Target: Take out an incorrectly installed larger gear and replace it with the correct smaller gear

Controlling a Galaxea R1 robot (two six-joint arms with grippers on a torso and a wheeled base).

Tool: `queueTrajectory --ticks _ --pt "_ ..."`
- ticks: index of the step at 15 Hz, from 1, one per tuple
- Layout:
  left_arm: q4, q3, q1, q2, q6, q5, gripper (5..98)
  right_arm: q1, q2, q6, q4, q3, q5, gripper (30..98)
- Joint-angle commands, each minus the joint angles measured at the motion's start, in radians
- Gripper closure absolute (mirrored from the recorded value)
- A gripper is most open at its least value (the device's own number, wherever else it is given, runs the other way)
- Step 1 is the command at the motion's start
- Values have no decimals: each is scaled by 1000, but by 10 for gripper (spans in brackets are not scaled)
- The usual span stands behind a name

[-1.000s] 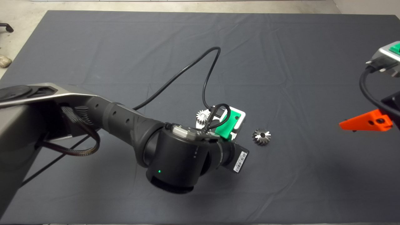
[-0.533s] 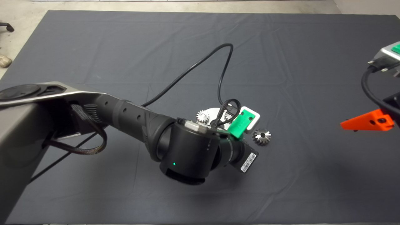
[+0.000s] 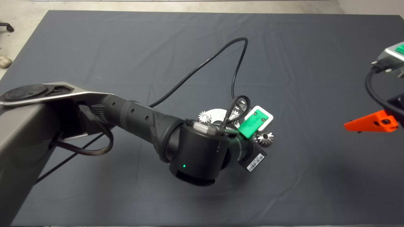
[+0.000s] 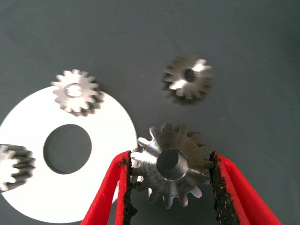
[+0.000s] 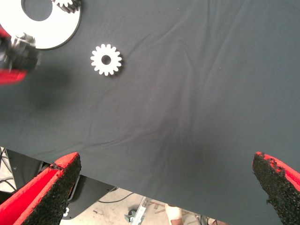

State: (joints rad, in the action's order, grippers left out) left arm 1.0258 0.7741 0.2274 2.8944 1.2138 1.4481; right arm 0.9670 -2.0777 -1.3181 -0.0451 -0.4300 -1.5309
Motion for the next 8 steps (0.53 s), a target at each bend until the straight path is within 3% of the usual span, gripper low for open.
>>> queueTrajectory --ticks 1,3,8 --pt "42 43 7 -7 -77 -5 690 19 -3 -7 -29 4 -52 317" --pt "42 45 -6 -10 -115 -5 690 19 0 -7 -29 4 -52 317" --pt "39 30 -16 -48 -120 -6 691 19 1 -7 -29 4 -52 317"
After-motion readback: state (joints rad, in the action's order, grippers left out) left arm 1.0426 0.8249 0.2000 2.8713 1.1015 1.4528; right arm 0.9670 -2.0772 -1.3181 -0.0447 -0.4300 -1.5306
